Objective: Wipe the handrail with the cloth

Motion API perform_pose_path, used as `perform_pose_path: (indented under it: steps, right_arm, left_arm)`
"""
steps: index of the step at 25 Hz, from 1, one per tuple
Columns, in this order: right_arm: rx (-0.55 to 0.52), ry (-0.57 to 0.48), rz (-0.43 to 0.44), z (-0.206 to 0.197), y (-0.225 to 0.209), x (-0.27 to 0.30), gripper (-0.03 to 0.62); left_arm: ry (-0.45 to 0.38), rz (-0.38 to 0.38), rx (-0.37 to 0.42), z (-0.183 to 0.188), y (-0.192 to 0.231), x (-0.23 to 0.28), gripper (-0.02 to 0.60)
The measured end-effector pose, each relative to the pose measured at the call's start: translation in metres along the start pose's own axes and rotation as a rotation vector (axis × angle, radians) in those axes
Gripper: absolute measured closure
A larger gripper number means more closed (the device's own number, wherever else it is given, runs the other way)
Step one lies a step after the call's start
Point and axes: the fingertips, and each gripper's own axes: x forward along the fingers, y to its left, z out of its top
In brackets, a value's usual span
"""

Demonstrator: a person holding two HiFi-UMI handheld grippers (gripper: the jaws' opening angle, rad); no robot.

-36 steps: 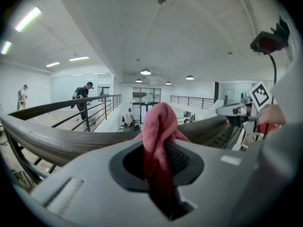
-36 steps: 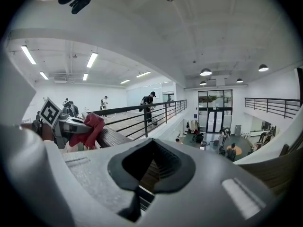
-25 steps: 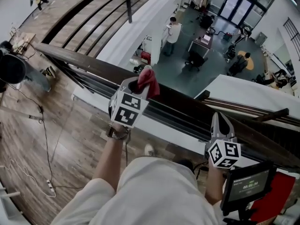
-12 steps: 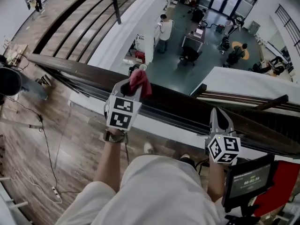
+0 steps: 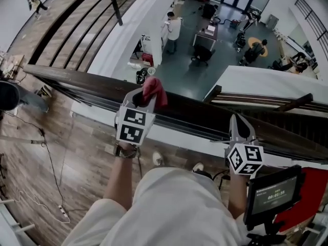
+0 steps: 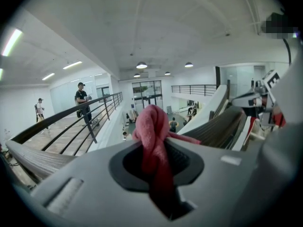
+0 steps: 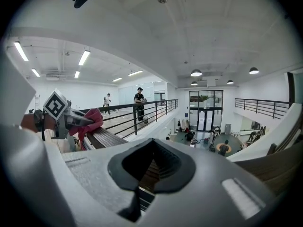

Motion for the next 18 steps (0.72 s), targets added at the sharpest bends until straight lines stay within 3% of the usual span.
perform_pose_path:
  steps: [18]
  right_arm:
    - [0.023,0.015,-0.027,-0.008,-0.077,-0.031,0.591]
  left_arm:
    - [0.054,-0.06,0.036,0.028,-0.082,0.029,0.505]
